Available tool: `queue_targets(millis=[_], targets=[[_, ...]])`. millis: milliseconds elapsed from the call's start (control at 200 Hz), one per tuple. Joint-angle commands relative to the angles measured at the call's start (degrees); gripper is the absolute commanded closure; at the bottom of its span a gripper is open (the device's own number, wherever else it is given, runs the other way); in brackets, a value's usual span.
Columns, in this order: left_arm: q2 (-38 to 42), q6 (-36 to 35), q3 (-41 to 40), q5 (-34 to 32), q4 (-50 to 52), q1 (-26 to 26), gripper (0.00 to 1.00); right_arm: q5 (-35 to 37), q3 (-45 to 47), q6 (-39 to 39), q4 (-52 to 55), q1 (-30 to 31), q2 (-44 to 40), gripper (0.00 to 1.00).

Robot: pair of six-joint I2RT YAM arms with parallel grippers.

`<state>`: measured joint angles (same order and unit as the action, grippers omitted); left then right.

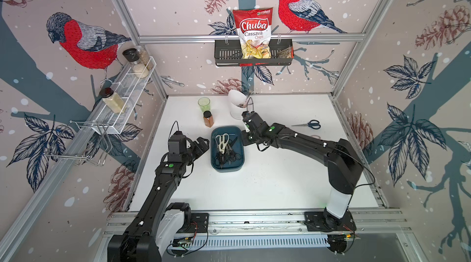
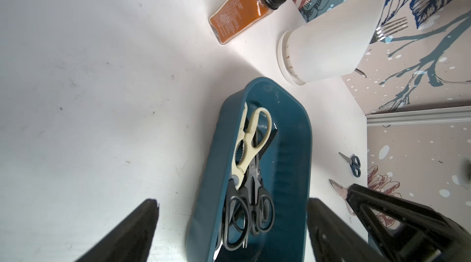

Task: Put the scissors into the storage box
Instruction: Place the scissors in the storage box.

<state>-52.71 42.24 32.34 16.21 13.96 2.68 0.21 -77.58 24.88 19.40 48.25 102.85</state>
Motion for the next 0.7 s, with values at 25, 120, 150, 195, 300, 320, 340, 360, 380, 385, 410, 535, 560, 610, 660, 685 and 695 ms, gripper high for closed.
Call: queue_targets(millis=[25, 120, 150, 195, 300, 320, 340, 360, 380, 385, 410, 535, 560, 610, 660, 685, 695], targets=[[-1.4, -3.0, 3.1, 1.2, 1.4, 1.5, 0.06, -11.1, 8.0, 6.4, -8.5, -7.7, -4.8, 0.64], [-3.1, -3.4, 5.5, 0.5, 1.4, 4.2, 0.05, -11.6, 13.3, 7.1, -8.8, -13.4, -8.3, 0.63], [-3.7, -3.6, 6.3, 0.0, 1.5, 5.3, 0.05, -11.4, 15.0, 7.2, -8.8, -15.3, -9.4, 0.63], [-4.9, -3.8, 7.5, -0.6, 1.4, 7.0, 0.05, -11.1, 17.4, 7.3, -8.6, -18.0, -11.2, 0.62], [-7.9, -3.9, 9.9, -0.9, 1.2, 10.4, 0.05, -9.3, 21.9, 6.5, -6.5, -25.3, -14.6, 0.62], [-8.4, -3.9, 10.3, -1.0, 1.1, 11.0, 0.05, -8.9, 22.7, 6.3, -5.8, -26.8, -15.1, 0.62], [-8.9, -3.9, 10.6, -1.1, 1.0, 11.6, 0.05, -8.7, 23.4, 6.0, -5.3, -28.3, -15.7, 0.62], [-9.4, -3.9, 10.9, -1.3, 0.8, 12.3, 0.05, -8.5, 24.3, 5.9, -4.9, -29.9, -16.3, 0.62], [-9.7, -3.8, 11.3, -1.7, 0.7, 13.1, 0.05, -8.4, 25.2, 5.6, -4.7, -31.5, -16.9, 0.62], [-9.8, -3.9, 11.3, -1.7, 0.7, 13.1, 0.05, -8.4, 25.4, 5.5, -4.6, -32.0, -17.0, 0.62], [-10.4, -3.9, 11.7, -2.2, 0.6, 14.1, 0.05, -8.6, 26.6, 5.1, -4.5, -33.9, -17.8, 0.62], [-13.3, -4.0, 13.5, -4.1, 0.3, 18.4, 0.05, -11.3, 32.4, 3.0, -5.4, -44.0, -21.8, 0.57], [-13.9, -3.9, 13.9, -4.3, 0.3, 19.3, 0.05, -11.8, 33.3, 2.5, -5.4, -45.8, -22.3, 0.56], [-15.2, -3.9, 14.6, -5.0, 0.2, 20.8, 0.05, -12.8, 34.6, 1.7, -5.7, -49.2, -23.3, 0.53], [-16.5, -3.8, 15.3, -5.5, 0.0, 22.4, 0.06, -13.8, 35.5, 0.9, -6.0, -52.1, -24.1, 0.50], [-17.0, -3.5, 15.5, -5.9, -0.1, 23.2, 0.05, -14.2, 35.8, 0.5, -6.2, -53.3, -24.3, 0.49], [-17.1, -3.3, 15.6, -6.0, -0.2, 23.4, 0.06, -14.4, 35.8, 0.3, -6.3, -53.7, -24.4, 0.49]])
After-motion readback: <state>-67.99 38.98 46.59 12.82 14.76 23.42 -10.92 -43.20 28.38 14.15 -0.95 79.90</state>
